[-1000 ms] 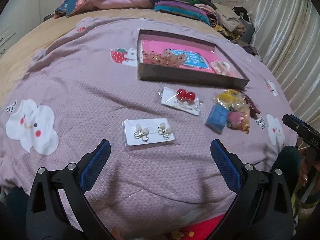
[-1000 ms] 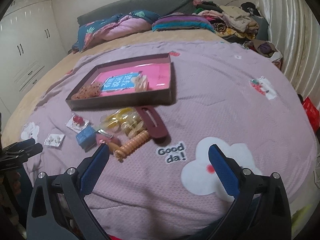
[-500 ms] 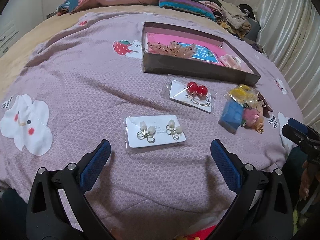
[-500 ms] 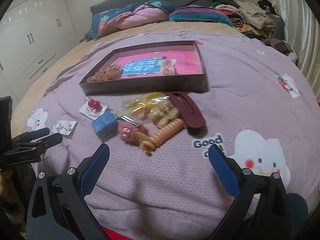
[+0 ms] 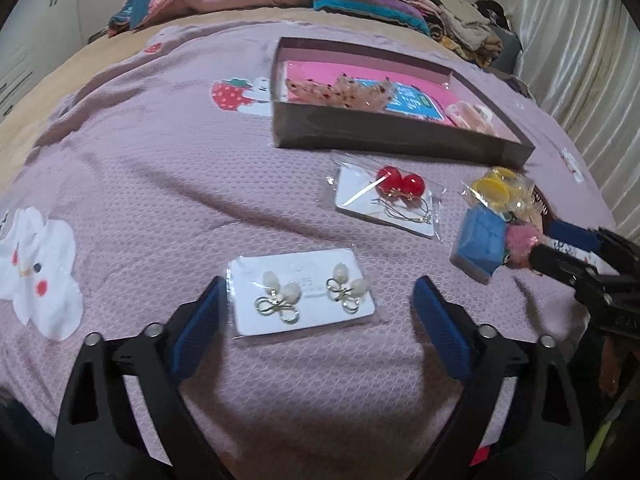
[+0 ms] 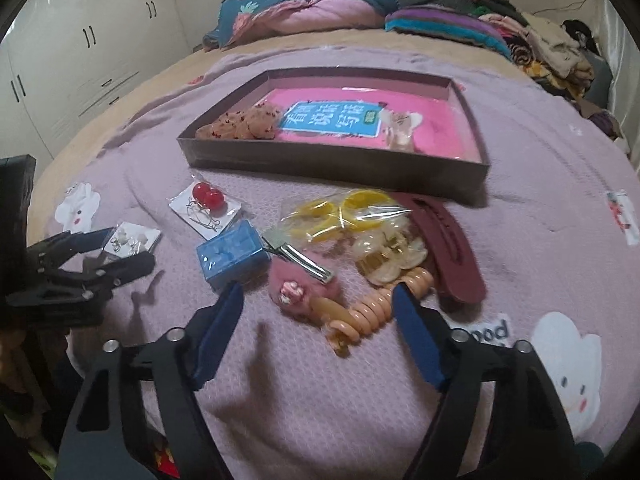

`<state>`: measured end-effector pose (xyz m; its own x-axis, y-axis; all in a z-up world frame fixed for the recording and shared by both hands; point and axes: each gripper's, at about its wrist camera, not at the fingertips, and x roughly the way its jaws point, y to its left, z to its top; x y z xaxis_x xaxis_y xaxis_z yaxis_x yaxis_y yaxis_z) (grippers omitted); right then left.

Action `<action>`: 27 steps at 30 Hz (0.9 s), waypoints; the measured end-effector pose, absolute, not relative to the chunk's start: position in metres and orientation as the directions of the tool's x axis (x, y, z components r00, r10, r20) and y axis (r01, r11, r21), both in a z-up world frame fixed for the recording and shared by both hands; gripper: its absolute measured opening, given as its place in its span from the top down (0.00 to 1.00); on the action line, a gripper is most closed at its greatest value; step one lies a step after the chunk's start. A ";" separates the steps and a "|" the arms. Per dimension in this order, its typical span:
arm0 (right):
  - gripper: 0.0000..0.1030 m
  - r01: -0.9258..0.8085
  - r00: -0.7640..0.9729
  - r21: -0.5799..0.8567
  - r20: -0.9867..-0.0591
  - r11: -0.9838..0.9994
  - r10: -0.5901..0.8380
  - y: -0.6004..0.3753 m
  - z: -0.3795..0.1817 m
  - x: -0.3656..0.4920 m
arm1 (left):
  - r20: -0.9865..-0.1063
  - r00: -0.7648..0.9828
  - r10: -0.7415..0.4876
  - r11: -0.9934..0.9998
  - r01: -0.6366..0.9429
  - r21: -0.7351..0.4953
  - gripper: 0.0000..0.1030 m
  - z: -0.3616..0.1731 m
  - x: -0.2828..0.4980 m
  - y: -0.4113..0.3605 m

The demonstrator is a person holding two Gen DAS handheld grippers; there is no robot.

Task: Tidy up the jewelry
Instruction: 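Grasp the white flower earring card with the left tool while the right tool grasps the pink fuzzy clip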

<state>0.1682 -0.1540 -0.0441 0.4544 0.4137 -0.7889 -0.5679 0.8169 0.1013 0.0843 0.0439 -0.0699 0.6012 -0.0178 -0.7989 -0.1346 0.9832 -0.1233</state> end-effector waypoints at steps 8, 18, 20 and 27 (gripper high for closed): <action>0.59 -0.605 0.426 0.097 -0.799 0.790 0.424 -0.135 -0.053 0.177 | -0.800 0.600 -0.022 0.987 -0.116 -0.114 0.40 -0.073 0.088 0.039; 0.72 -0.566 0.425 0.164 -0.782 0.808 0.456 -0.155 -0.055 0.175 | -0.789 0.612 -0.052 0.983 -0.110 -0.150 0.41 -0.066 0.081 0.039; 0.72 -0.545 0.425 0.200 -0.771 0.814 0.474 -0.165 -0.053 0.175 | -0.782 0.621 -0.046 0.982 -0.114 -0.149 0.41 -0.061 0.079 0.038; 0.72 -0.511 0.453 0.244 -0.739 0.824 0.499 -0.189 -0.034 0.173 | -0.755 0.653 -0.063 0.985 -0.081 -0.152 0.41 -0.040 0.081 0.026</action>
<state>0.1735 -0.1894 -0.0339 0.4530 0.4990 -0.7387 -0.5109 0.8244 0.2436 0.0814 0.0255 -0.0402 0.6529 -0.0628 -0.7548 -0.0809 0.9851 -0.1519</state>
